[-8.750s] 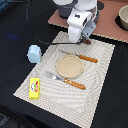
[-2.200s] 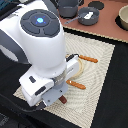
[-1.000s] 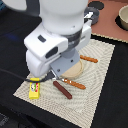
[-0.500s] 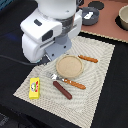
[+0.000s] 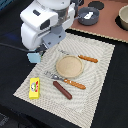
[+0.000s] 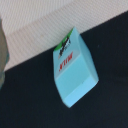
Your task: Interact with the objects in diverse but meaningful ways.
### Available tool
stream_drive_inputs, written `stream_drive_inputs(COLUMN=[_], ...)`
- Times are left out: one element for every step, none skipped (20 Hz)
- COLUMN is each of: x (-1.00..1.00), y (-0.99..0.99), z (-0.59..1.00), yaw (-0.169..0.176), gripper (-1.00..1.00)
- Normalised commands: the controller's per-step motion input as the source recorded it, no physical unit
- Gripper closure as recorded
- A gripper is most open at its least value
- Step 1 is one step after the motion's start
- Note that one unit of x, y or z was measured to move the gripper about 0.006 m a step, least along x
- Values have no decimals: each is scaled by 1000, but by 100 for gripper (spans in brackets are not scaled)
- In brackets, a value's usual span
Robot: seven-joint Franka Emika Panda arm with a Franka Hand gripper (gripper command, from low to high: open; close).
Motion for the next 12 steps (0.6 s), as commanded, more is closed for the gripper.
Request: stream_drive_inputs(x=[-949, -917, -883, -860, -780, -614, -417, -389, -383, -369, -363, -366], y=[251, 246, 251, 234, 180, 120, 34, 0, 0, -100, -123, -231], z=[-306, -289, -269, -243, -140, -100, -37, -60, -43, -54, -20, 0], yaw=[92, 107, 121, 127, 118, 102, 123, 150, 161, 175, 169, 154], gripper=[-100, -100, -100, -100, -100, -100, -100, -100, -100, -100, -100, -100])
